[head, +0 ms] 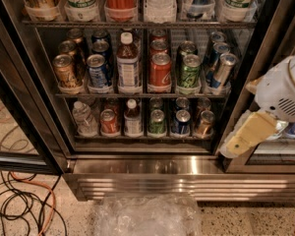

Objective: Pick water bottle from bottom shelf of fridge

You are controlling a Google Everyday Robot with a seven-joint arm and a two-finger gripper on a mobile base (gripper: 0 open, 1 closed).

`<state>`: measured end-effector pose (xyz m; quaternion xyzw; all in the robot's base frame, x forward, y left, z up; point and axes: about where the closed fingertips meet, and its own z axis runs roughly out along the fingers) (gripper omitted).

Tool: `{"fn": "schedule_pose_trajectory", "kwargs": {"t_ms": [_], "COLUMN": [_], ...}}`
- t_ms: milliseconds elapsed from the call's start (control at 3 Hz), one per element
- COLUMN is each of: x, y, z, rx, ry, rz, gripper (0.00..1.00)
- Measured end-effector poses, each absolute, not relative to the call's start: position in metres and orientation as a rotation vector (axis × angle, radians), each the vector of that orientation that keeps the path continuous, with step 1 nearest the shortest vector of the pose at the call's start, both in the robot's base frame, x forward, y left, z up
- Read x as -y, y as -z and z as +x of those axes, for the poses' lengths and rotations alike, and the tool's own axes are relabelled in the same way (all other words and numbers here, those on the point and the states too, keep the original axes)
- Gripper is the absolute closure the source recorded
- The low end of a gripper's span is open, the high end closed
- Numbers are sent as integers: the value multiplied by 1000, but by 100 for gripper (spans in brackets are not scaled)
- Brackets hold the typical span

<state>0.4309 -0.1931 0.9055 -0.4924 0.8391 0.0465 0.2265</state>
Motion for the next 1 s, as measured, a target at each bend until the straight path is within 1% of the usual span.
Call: {"fn": "schedule_pose_trajectory", "kwargs": {"t_ms": [333, 1000], "x": [168, 162], "y": [-872, -854], "z": [460, 465], "rx": [-2291, -2301], "ry": [-254, -304], "rz": [-1288, -1201], "gripper": [0, 0]}}
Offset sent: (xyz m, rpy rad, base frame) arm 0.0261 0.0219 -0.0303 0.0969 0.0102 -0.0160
